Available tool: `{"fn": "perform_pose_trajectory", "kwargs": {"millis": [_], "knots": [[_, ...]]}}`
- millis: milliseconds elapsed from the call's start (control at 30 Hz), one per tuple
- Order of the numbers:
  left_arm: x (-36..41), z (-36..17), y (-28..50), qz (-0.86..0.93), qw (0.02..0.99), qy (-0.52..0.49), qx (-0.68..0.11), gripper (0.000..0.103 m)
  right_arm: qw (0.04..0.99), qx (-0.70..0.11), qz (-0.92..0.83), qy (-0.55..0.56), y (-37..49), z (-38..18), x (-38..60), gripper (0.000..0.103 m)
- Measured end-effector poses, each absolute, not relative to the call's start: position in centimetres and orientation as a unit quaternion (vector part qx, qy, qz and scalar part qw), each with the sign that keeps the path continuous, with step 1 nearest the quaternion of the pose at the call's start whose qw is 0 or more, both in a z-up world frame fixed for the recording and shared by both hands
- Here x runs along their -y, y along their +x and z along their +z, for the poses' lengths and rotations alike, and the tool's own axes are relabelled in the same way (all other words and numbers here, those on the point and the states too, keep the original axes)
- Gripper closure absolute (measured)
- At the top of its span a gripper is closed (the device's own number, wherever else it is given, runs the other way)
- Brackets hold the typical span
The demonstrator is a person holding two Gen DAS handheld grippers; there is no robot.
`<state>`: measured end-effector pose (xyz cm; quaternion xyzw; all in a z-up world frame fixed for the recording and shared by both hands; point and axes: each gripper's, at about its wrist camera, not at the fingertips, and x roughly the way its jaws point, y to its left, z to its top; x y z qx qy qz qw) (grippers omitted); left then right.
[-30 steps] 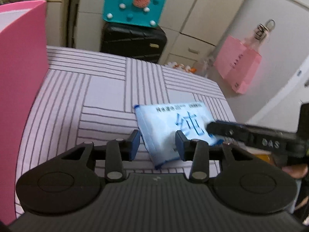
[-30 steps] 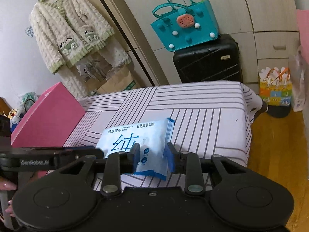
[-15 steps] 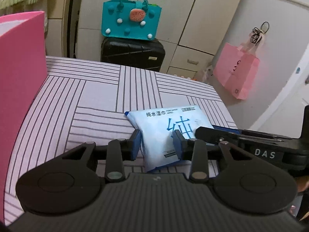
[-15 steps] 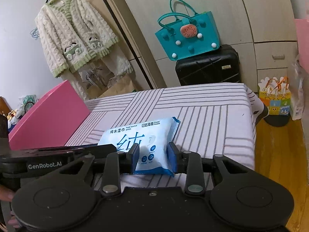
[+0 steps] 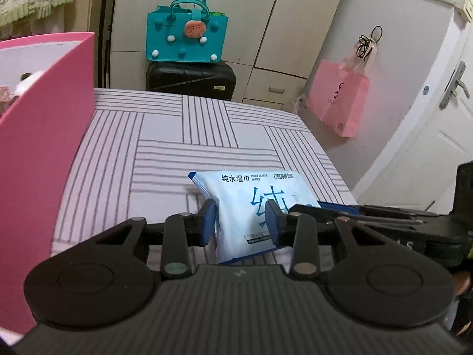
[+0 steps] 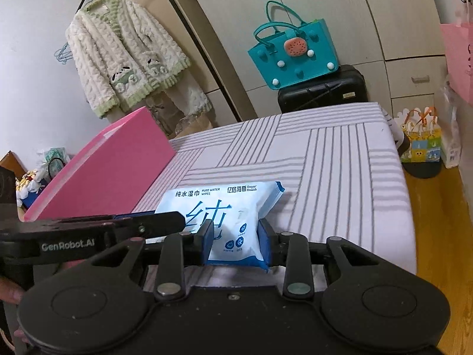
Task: Organize soft objects
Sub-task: 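Lift and carry the wipes packet with the left tool over the box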
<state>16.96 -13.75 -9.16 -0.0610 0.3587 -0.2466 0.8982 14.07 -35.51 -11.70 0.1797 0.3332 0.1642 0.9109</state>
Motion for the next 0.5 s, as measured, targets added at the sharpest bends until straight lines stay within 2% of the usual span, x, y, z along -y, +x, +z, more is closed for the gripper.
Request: {"fn": "perform_pose_trajectory", "kwargs": {"millis": [500], "knots": [[8.0, -6.6, 11.3, -0.265, 0.901, -0.064, -0.339, 0.068, 0.913, -0.324, 0.169, 0.181, 7.9, -9.3, 30.5, 0.064]]}}
